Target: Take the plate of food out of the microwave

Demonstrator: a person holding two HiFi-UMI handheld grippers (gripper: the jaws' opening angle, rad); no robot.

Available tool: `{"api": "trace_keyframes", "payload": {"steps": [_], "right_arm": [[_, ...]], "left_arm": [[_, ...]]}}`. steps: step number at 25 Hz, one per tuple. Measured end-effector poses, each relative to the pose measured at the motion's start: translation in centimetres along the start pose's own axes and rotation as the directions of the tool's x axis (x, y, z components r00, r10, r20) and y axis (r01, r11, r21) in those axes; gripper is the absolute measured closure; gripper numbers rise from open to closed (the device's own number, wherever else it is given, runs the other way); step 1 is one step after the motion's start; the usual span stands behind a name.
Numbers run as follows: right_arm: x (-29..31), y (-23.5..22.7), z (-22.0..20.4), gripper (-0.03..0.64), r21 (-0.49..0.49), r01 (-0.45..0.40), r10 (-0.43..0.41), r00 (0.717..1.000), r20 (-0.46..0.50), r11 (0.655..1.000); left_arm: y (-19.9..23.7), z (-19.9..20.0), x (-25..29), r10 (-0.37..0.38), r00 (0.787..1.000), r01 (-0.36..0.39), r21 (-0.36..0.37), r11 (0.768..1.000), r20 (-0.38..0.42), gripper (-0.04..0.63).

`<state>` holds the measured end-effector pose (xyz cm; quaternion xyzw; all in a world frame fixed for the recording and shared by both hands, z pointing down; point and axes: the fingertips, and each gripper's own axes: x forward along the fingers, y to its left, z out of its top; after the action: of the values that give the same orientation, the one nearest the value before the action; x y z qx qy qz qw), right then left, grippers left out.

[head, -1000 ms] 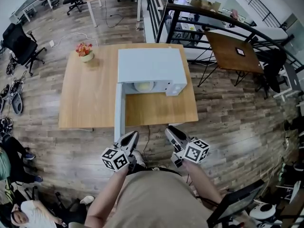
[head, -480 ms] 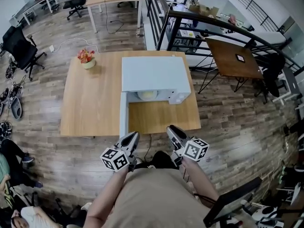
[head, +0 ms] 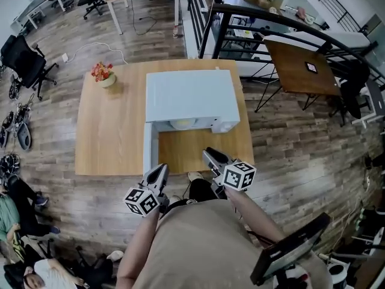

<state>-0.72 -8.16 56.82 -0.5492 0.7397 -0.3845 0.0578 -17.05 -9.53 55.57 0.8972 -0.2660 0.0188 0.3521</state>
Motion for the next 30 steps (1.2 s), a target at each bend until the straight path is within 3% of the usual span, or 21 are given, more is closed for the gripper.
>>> {"api": "trace_keyframes", "payload": {"steps": [4, 22, 30], "right_arm": [[3.4, -2.5, 2.0, 0.518, -0.061, -0.022, 0.018, 0.998, -0.057, 0.998], [9.7, -9.7, 1.5, 0.518, -0.015, -0.084, 0.080, 0.977, -0.197, 0.996], [11.2, -11.3, 1.1, 0.518, 0.017, -0.128, 0.128, 0.951, -0.282, 0.992]], "left_arm": [[1.4, 2.0, 2.4, 0.068, 0.997, -0.069, 0.018, 0.997, 0.041, 0.594], [3.5, 2.7, 7.4, 0.216, 0.974, -0.216, -0.011, 0.976, 0.061, 0.594], [3.7, 3.2, 8.8, 0.306, 0.946, -0.304, -0.039, 0.952, 0.104, 0.594]]}}
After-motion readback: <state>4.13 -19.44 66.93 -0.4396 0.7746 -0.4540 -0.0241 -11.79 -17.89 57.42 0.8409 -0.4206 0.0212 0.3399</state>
